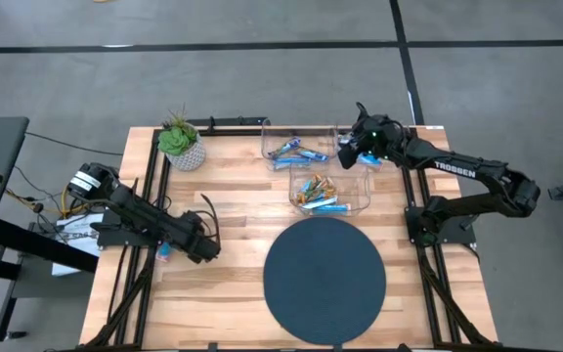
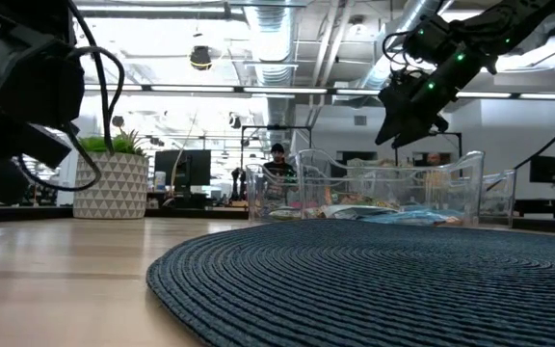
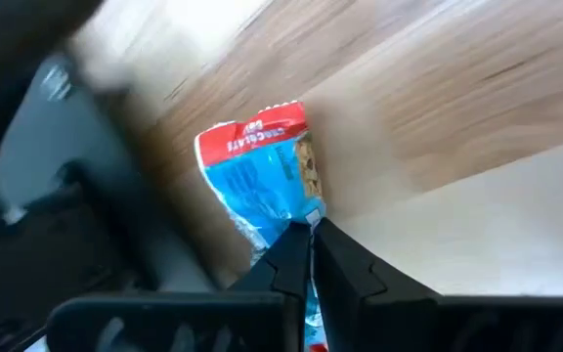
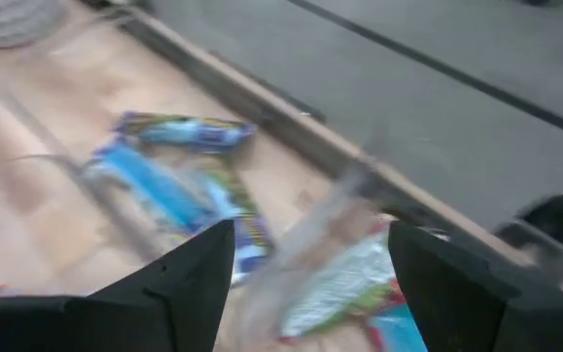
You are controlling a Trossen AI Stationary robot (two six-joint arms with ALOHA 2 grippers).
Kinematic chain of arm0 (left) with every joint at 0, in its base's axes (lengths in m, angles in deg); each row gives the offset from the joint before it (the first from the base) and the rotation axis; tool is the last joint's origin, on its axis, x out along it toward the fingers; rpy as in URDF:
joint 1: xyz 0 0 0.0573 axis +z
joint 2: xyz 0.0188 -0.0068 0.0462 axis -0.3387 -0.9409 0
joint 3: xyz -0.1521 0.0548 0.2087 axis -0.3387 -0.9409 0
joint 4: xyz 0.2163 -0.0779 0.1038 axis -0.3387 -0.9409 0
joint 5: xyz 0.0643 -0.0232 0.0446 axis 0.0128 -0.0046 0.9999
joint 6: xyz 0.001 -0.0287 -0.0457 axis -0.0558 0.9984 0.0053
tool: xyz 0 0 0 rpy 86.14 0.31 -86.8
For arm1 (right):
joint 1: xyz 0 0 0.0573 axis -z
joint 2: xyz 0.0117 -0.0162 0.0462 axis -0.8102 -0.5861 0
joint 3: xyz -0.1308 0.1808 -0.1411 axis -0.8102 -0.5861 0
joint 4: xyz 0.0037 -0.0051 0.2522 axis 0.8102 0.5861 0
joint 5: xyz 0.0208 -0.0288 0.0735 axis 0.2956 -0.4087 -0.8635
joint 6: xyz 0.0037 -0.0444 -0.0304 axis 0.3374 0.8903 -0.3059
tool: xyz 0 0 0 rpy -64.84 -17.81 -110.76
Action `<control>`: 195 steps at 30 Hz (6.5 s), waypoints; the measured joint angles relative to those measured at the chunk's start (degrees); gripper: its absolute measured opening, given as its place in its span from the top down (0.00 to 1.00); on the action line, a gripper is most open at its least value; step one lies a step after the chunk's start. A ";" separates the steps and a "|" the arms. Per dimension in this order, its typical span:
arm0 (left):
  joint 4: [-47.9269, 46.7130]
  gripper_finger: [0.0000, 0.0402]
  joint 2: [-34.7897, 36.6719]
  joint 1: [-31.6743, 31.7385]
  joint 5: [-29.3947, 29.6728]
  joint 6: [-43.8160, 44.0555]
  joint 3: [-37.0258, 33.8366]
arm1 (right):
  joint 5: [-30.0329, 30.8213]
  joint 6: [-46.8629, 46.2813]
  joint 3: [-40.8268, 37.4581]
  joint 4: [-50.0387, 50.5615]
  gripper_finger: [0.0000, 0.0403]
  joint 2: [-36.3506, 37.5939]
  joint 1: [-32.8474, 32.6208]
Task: Pick and place Granola Bars by type
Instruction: Put the red granola bar into the top right transparent bin, then return to Home Position
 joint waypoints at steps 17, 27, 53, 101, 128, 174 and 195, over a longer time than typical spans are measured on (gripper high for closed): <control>28.59 1.00 0.00 9.41 32.58 -28.81 17.77 | -19.65 -4.55 0.00 -10.13 0.34 0.02 -9.12; 68.42 1.00 0.00 20.19 34.99 -61.65 20.80 | -21.99 -4.61 0.00 -11.27 0.34 0.02 -13.12; 101.90 1.00 -6.32 30.77 1.48 -67.92 22.83 | -23.59 -6.98 0.00 -27.14 0.34 0.07 -20.48; 92.17 0.37 -9.60 30.04 -5.58 -72.01 27.78 | 3.84 -4.46 -0.04 0.60 0.92 0.02 3.63; 90.10 0.37 -9.57 29.54 -5.50 -72.19 27.78 | 3.63 1.92 0.02 9.75 0.46 0.02 9.83; 88.90 0.37 13.87 14.63 10.08 -75.00 -0.83 | -9.49 1.55 -36.61 -25.58 0.40 47.63 -32.54; 84.63 0.37 15.52 12.72 4.44 -74.30 -3.26 | -9.29 1.58 -41.07 -25.08 0.40 54.05 -34.01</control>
